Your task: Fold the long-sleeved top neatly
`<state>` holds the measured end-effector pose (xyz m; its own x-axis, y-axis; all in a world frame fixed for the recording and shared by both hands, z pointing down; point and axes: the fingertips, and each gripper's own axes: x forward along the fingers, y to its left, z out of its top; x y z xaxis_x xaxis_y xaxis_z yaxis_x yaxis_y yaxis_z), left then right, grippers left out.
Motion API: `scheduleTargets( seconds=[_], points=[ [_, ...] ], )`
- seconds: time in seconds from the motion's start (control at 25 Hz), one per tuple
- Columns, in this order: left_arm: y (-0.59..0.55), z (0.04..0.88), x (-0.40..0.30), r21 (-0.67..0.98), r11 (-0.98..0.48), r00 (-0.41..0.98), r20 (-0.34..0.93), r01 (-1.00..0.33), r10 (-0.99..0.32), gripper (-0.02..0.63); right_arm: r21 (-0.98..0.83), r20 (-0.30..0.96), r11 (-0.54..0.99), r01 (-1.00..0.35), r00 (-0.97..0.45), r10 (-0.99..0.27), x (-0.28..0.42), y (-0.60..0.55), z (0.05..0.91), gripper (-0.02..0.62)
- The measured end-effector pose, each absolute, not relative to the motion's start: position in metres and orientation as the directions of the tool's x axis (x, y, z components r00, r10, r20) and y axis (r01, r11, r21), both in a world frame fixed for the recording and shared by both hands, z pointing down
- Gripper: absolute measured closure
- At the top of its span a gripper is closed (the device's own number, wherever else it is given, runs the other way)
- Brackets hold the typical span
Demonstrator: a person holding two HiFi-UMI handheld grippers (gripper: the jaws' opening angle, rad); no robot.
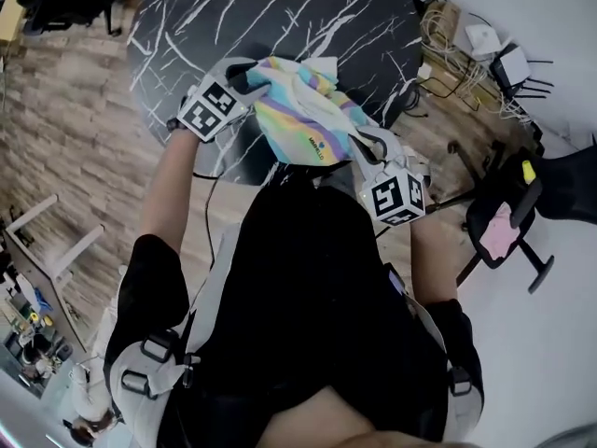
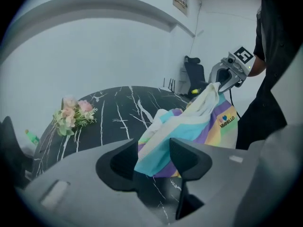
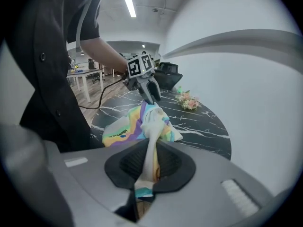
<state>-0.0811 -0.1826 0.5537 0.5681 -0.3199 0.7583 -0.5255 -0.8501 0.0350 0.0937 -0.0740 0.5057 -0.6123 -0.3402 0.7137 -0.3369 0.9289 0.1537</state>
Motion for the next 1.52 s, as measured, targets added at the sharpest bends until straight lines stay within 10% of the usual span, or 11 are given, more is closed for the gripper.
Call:
scheduleTargets(
  seconds=[0.48,0.76,1.04,1.52],
  points=[
    [-0.166,0.598,-0.054,0.062,-0.947,0.516,0.849,-0.314,-0.116,0.331,0.132,0.722,0.892,-0.432,-0.574,-0.385,0.103,-0.048,0.525,0.565],
    [-0.143,0.598,-0.053,0.084,-0.962,0.519,0.852,-0.26,-0.066,0.442,0.149,0.726,0.872,-0.467,-0.547,-0.417,0.104,-0.044,0.527,0.565],
    [-0.119,0.578,-0.072,0.068,-0.948,0.564,0.816,-0.312,-0.127,0.574,0.183,0.733,0.86,-0.476,-0.517,-0.442,0.102,-0.041,0.519,0.565],
    [-0.034,0.54,-0.168,0.03,-0.812,0.53,0.772,-0.583,-0.352,0.583,0.212,0.691,0.909,-0.36,-0.602,-0.4,0.031,-0.056,0.503,0.566]
  ],
)
